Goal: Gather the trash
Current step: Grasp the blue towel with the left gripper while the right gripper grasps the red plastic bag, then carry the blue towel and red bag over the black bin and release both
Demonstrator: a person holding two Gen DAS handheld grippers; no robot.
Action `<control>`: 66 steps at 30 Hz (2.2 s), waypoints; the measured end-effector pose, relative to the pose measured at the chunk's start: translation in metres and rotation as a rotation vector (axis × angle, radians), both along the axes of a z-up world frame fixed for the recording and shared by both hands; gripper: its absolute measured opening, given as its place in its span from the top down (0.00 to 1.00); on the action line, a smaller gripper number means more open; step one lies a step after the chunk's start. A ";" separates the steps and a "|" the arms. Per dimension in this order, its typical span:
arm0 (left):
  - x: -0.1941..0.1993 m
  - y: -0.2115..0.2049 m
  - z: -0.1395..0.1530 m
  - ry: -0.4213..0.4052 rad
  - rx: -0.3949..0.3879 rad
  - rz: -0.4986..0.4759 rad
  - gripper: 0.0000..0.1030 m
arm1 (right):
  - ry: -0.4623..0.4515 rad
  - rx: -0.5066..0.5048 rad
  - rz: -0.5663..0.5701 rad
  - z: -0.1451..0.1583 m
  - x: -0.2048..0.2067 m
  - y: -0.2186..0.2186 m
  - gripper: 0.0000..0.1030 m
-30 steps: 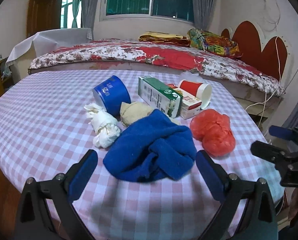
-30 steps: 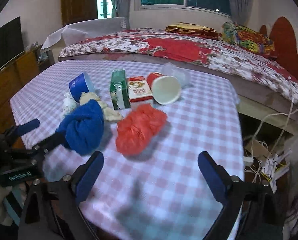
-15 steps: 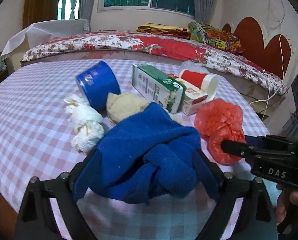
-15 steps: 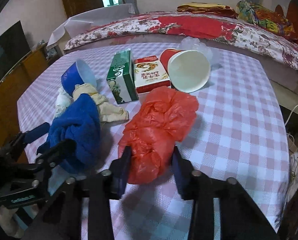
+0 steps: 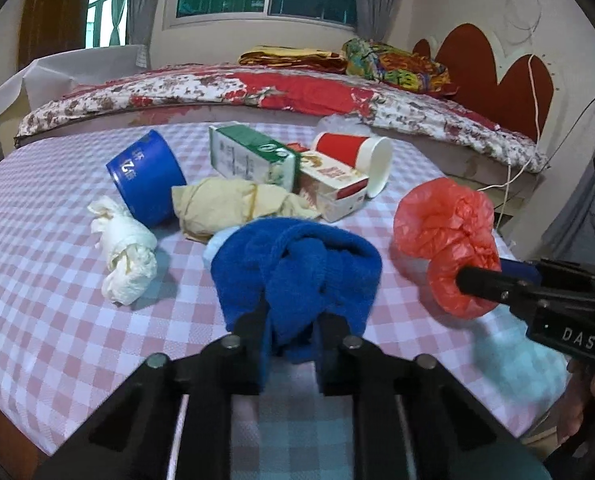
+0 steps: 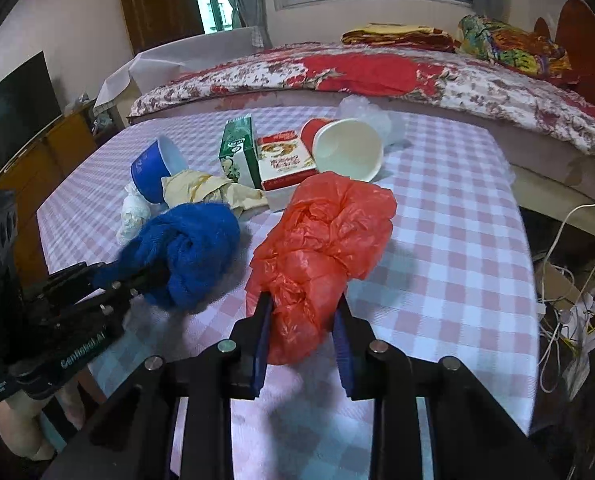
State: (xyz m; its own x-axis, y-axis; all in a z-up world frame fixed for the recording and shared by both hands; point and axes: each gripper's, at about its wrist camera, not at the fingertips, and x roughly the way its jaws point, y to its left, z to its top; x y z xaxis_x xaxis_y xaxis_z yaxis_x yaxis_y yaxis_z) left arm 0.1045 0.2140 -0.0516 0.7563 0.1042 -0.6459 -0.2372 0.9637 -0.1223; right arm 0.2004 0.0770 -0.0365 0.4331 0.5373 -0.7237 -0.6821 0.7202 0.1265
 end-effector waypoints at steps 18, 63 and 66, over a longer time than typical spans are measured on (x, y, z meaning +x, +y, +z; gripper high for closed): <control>-0.015 -0.041 0.038 -0.097 0.001 -0.092 0.87 | -0.088 0.024 -0.095 0.035 -0.027 -0.066 0.71; 0.015 -0.112 -0.004 -0.024 0.082 -0.170 0.64 | -0.053 0.002 -0.217 0.018 -0.029 -0.145 0.71; 0.012 -0.103 0.001 -0.050 0.059 -0.165 0.83 | -0.049 -0.002 -0.216 0.016 -0.029 -0.144 0.71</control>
State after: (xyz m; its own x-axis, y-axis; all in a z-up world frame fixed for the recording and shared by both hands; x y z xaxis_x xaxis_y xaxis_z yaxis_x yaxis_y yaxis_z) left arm 0.1170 0.1105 -0.0505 0.7975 0.0123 -0.6031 -0.0702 0.9949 -0.0725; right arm 0.1713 -0.0673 -0.0204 0.5724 0.4269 -0.7001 -0.5176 0.8503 0.0953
